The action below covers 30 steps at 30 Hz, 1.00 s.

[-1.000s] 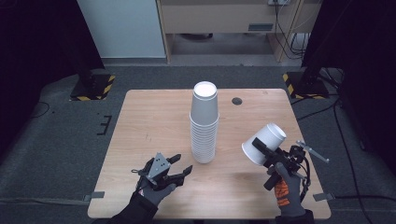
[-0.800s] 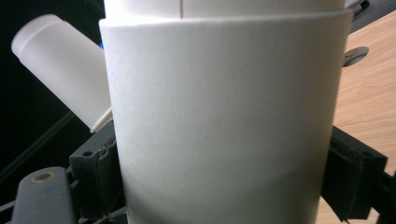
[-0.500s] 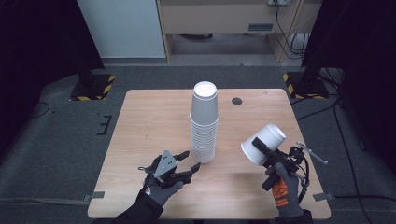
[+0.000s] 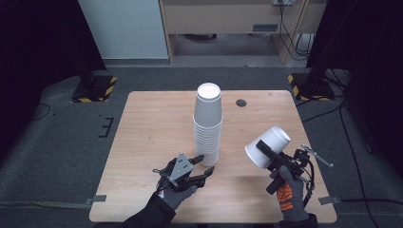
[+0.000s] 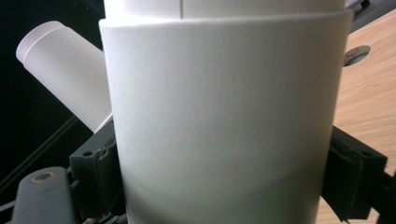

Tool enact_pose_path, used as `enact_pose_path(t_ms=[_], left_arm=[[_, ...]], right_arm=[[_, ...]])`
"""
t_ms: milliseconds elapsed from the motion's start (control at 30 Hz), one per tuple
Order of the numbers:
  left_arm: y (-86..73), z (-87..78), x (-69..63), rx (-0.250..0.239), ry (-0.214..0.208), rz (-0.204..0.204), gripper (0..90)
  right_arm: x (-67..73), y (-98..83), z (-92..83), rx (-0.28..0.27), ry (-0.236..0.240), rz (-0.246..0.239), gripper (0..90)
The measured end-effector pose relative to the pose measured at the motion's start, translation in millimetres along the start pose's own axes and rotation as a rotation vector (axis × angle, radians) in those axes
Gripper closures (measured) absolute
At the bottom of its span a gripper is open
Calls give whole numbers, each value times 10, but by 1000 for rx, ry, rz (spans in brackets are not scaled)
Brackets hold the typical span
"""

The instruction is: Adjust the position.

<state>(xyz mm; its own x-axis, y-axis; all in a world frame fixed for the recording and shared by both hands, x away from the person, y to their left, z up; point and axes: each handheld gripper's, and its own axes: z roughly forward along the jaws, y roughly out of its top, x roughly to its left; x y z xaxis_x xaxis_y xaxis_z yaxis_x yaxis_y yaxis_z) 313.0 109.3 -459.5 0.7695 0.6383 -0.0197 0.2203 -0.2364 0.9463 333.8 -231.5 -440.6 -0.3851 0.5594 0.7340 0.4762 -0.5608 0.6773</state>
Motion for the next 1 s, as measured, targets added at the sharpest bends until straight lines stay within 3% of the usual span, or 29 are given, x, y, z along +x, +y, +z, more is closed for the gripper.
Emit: enact_pose_path(t_ms=[767,1000], left_arm=[[246,410,-195,-42,-33,19,445],[244,535,-213,-50,-41,18,445]], right_arm=[[1,-9,-1,9,0,16,154],[-3,-11,0,5,3,22,154]])
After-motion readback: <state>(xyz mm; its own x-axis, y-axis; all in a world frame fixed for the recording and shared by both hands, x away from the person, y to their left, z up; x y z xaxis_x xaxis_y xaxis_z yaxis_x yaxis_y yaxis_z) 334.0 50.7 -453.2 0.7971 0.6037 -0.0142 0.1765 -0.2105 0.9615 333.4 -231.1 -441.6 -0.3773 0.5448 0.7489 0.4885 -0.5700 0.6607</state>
